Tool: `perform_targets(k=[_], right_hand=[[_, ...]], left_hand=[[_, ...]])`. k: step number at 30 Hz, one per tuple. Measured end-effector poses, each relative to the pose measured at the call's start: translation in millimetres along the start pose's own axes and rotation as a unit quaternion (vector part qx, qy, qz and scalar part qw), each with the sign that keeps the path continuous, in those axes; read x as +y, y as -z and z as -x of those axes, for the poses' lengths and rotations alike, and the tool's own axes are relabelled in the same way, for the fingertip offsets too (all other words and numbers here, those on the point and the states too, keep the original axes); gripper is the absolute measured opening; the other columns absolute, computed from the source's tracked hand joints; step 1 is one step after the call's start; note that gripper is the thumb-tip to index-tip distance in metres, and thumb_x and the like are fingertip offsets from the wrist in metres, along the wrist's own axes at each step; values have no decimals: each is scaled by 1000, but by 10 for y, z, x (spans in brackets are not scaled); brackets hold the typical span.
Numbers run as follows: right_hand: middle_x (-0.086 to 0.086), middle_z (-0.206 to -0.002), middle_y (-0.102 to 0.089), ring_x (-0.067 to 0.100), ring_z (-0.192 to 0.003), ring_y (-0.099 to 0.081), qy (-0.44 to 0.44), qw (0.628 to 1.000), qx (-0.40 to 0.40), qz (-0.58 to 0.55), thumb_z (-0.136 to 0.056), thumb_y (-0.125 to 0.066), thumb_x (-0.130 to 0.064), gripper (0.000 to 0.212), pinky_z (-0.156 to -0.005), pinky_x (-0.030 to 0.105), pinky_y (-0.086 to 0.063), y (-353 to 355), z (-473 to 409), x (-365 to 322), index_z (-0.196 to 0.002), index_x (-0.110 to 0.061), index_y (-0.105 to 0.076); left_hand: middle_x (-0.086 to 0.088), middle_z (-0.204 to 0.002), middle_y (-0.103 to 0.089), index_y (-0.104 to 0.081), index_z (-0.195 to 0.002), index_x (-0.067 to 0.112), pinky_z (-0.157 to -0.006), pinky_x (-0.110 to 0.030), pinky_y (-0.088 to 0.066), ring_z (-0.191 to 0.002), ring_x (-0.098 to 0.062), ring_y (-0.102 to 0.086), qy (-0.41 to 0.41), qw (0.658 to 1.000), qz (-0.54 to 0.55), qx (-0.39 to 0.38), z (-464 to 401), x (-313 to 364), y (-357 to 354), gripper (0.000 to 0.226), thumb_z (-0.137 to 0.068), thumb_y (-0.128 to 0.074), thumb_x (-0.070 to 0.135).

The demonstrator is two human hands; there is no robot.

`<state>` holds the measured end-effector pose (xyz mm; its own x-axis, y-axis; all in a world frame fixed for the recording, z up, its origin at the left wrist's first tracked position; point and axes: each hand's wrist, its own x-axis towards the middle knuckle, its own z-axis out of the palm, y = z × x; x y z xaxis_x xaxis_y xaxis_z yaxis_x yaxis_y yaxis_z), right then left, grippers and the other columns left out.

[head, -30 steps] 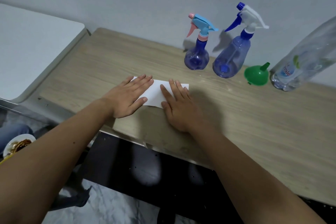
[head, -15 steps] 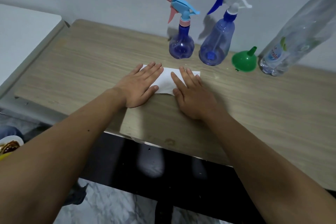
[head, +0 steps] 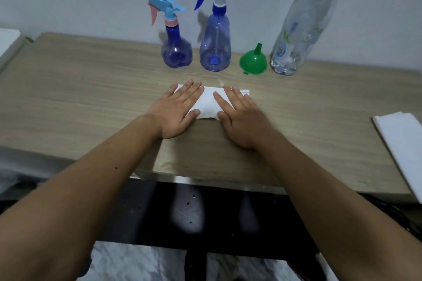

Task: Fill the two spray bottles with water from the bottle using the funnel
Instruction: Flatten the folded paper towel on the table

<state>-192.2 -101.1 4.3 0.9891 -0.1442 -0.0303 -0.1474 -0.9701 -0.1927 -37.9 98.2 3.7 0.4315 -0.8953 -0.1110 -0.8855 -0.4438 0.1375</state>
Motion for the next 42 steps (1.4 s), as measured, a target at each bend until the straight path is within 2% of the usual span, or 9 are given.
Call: perform_targets(k=[4,12,17,21,26,31,36,42], right_hand=[[10,-176,-17,29,-163,-16,-11,1000,-1,7,-105,-14,-48,67,-131,46,-14,66,192,255,-168,-25,-23],[7,-178,-8,26,-164,-8,-38,999,0,6,-112,-26,-42,60,-133,44,-9,128,516,681,-169,-28,-16],[5,-178,-6,24,-165,-5,-61,998,-5,-3,-112,-25,-43,60,-133,43,-7,184,754,909,-169,-29,-13],[3,-178,-4,23,-165,-3,-70,998,-4,-5,-112,-24,-43,59,-133,42,-6,206,1000,1093,-169,-32,-12],[2,-178,-3,23,-165,-2,-75,997,-6,-8,-112,-24,-43,58,-133,45,-6,197,1290,1258,-168,-34,-12],[2,-178,-4,23,-165,-2,-83,996,-5,-14,-108,-16,-48,62,-133,47,-8,177,1634,1324,-168,-35,-12],[0,-178,-1,21,-165,2,-86,996,-3,-27,-112,-20,-45,58,-133,45,-5,167,1968,1338,-168,-36,-9],[3,-178,-4,24,-165,-1,-90,995,19,-46,-113,-25,-41,57,-132,43,-5,110,2238,1255,-168,-33,-16]], left_hand=[[-2,-180,5,1,-173,18,-134,-40,9,-167,-17,7,-20,1000,3,-3,-178,258,-14,81,-103,-3,60],[-2,-181,5,1,-173,18,-133,-41,9,-167,-18,8,-38,999,5,-10,-468,743,-48,85,-99,-1,61],[-3,-181,6,2,-173,18,-134,-42,8,-167,-18,8,-42,999,-8,-4,-611,1098,-85,71,-112,-16,50],[-3,-181,6,1,-173,16,-134,-44,8,-167,-18,9,-54,999,-7,-4,-657,1384,-130,70,-114,-24,46],[-3,-181,8,2,-173,17,-134,-45,7,-167,-18,9,-67,998,-12,-10,-638,1617,-200,71,-113,-19,49],[-3,-181,6,1,-172,16,-134,-45,8,-167,-19,9,-75,997,-4,-16,-524,1932,-263,91,-94,7,62],[-3,-181,2,-3,-173,14,-134,-45,8,-167,-20,7,-81,997,11,-8,-360,2184,-358,90,-96,5,61],[-4,-181,-4,-9,-173,12,-135,-43,4,-168,-20,2,-93,995,29,8,-151,2378,-443,85,-101,2,57]])
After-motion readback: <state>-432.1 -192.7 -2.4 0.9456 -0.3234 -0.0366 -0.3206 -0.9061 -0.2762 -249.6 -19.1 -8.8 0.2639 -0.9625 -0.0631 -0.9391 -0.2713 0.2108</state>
